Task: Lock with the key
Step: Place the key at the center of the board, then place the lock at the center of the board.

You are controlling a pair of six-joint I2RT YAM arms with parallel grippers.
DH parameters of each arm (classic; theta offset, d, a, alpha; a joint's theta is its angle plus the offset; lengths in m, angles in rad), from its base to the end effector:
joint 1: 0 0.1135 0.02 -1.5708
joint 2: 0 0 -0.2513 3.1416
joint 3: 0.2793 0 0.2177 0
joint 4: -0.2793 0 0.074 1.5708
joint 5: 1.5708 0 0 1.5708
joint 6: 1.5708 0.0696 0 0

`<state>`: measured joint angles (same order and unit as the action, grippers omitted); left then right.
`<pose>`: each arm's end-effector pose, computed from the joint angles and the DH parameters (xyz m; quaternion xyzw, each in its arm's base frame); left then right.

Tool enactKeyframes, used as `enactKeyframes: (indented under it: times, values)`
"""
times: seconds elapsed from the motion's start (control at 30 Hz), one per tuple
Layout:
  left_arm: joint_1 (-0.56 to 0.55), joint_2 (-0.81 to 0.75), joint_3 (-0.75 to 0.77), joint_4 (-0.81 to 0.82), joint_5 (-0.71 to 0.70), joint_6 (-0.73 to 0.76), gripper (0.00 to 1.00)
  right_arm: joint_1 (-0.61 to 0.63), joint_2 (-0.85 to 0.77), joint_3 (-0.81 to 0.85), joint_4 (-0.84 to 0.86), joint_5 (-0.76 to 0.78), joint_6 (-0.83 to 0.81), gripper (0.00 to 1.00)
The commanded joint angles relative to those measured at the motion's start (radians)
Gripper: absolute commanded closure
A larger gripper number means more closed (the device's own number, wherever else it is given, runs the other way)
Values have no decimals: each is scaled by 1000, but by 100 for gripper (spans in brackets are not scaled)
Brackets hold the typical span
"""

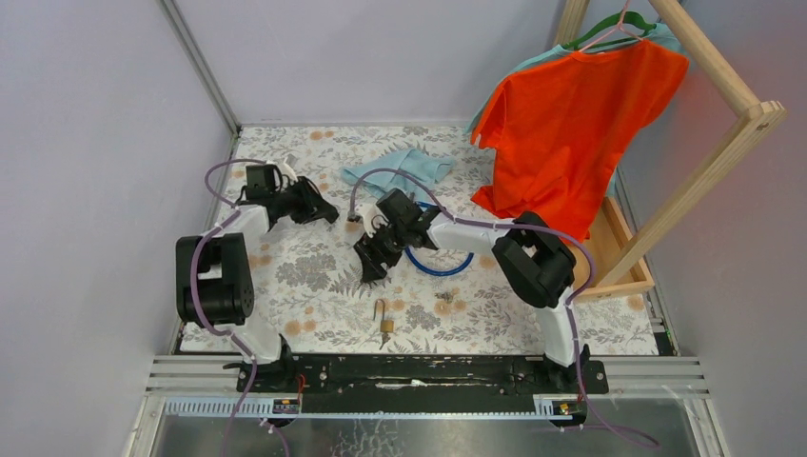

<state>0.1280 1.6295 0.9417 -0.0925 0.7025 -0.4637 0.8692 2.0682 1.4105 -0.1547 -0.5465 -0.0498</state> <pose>0.3280 -0.0031 0.1885 -0.1259 0.8675 -0.3735 0.3034 0.2525 0.3548 0.1570 -0.4862 0.7574 0.3719 0.2271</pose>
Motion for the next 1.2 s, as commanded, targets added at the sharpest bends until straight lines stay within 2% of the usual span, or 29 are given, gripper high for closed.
enactKeyframes:
  times: [0.0,0.1,0.23,0.43,0.57,0.7,0.9,1.07,1.17]
  values:
    - [-51,48,-6,-9,60,67,89,-49,-101,45,-32,22,-55,20]
    - [-117,110,5,-31,78,97,86,-118,-177,20,-75,10,-96,15]
    - [-171,170,17,-74,98,130,82,-224,-295,-49,-142,17,-170,14]
    - [-218,239,31,-169,120,198,70,-275,-454,-206,-186,126,-285,12]
    - [-218,264,72,-291,127,285,54,-277,-528,-295,-159,172,-326,10]
    - [-217,248,96,-419,81,389,30,-276,-570,-352,-125,198,-347,9]
    - [-204,148,80,-510,-89,513,6,-280,-604,-397,-110,210,-382,9]
    - [-192,35,70,-549,-240,629,1,-283,-605,-427,-88,202,-392,9]
    - [-214,-54,67,-593,-194,758,3,-284,-597,-418,-90,223,-402,9]
